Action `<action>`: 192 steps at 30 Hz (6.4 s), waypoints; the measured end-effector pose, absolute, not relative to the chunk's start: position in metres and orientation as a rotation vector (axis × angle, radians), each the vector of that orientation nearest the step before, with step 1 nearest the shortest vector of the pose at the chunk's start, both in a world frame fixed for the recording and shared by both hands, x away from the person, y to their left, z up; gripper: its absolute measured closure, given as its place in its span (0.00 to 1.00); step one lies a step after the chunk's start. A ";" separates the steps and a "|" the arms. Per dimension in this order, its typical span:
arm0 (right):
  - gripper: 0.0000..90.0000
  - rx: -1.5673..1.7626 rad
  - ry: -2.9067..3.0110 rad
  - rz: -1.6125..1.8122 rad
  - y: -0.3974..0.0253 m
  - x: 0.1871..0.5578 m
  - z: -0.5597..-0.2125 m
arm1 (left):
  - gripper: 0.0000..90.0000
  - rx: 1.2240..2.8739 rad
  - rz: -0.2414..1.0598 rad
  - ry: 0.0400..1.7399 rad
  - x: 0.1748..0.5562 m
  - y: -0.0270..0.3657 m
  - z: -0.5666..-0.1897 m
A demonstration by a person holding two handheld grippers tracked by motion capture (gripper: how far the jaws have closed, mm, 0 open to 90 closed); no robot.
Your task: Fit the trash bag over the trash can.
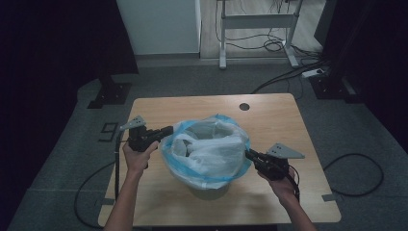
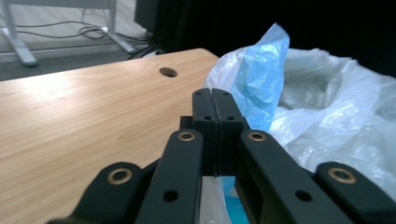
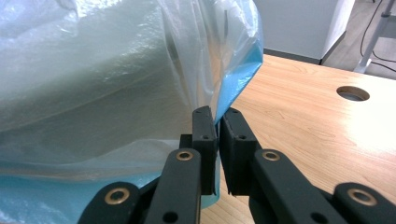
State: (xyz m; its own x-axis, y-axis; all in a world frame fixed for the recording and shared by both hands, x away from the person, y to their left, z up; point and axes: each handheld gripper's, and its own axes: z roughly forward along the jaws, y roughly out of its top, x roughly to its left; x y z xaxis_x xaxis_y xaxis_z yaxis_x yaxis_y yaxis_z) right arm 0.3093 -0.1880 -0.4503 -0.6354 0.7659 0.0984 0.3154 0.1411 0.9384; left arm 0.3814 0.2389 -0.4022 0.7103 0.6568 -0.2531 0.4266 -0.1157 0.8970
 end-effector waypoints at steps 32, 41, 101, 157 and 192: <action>0.79 1.066 2.017 1.431 -0.196 0.293 -0.468 | 0.96 1.867 0.217 1.039 0.372 0.228 -0.438; 0.68 0.857 1.970 1.639 -0.203 0.240 -0.427 | 0.95 1.812 0.260 0.988 0.365 0.234 -0.431; 0.77 0.663 2.420 1.565 -0.141 0.252 -0.529 | 0.81 1.871 0.237 1.017 0.365 0.230 -0.449; 0.49 0.854 2.100 1.763 -0.212 0.232 -0.511 | 0.51 2.134 0.199 0.358 0.349 0.163 -0.346; 0.53 0.839 2.125 1.763 -0.210 0.232 -0.510 | 0.75 2.569 0.094 0.294 0.369 0.078 -0.360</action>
